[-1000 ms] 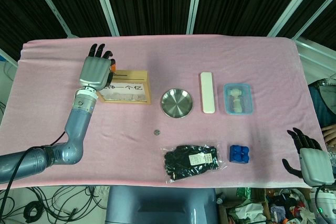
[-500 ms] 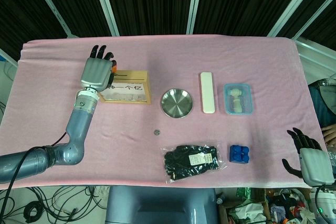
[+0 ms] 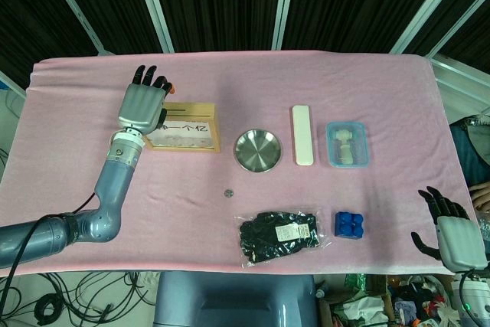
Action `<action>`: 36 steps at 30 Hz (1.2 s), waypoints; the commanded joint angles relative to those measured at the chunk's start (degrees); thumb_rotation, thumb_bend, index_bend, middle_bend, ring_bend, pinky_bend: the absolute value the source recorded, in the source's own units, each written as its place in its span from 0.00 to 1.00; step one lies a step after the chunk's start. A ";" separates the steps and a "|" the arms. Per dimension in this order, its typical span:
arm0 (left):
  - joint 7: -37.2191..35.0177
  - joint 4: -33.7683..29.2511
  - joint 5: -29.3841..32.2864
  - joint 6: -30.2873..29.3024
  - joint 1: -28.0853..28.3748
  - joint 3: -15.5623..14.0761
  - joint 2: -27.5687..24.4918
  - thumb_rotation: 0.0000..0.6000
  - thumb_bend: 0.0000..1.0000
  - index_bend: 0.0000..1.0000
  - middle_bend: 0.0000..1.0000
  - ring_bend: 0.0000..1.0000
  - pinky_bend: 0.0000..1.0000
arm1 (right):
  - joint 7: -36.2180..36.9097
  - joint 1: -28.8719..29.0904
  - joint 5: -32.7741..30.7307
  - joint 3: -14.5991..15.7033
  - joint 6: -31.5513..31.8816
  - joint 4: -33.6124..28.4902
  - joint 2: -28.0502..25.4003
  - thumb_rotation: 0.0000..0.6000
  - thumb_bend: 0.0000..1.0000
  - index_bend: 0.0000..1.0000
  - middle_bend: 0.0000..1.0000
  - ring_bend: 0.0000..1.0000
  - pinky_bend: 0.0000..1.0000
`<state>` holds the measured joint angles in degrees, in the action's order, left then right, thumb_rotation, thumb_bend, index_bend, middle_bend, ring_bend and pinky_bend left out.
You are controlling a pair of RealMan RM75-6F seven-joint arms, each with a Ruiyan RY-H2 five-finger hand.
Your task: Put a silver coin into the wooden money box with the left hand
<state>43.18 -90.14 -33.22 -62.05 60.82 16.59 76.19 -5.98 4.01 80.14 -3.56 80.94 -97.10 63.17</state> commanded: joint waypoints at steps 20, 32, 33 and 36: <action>-14.45 -28.18 -43.92 -31.85 -34.36 -25.56 -19.29 1.00 0.37 0.21 0.11 0.00 0.00 | -0.63 -0.02 0.58 -0.29 0.99 0.38 0.44 1.00 0.23 0.14 0.07 0.17 0.18; -28.46 -14.30 -54.82 -40.56 -51.72 -33.16 -14.17 1.00 0.33 0.18 0.08 0.00 0.00 | -0.02 0.06 3.33 -0.07 2.45 2.08 0.88 1.00 0.20 0.14 0.07 0.17 0.18; -28.78 -13.84 -54.59 -40.56 -52.32 -32.90 -14.06 1.00 0.33 0.18 0.08 0.00 0.00 | 0.05 0.07 3.55 -0.01 2.51 2.17 0.88 1.00 0.20 0.14 0.07 0.17 0.18; -29.90 -13.47 -54.15 -40.50 -53.30 -31.70 -14.13 1.00 0.33 0.18 0.08 0.00 0.00 | 0.24 0.05 3.92 0.11 2.62 2.29 0.86 1.00 0.20 0.14 0.06 0.16 0.18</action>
<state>13.76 -103.83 -87.50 -102.44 7.87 -15.57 61.97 -5.77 4.07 84.03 -3.48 83.53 -94.82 64.03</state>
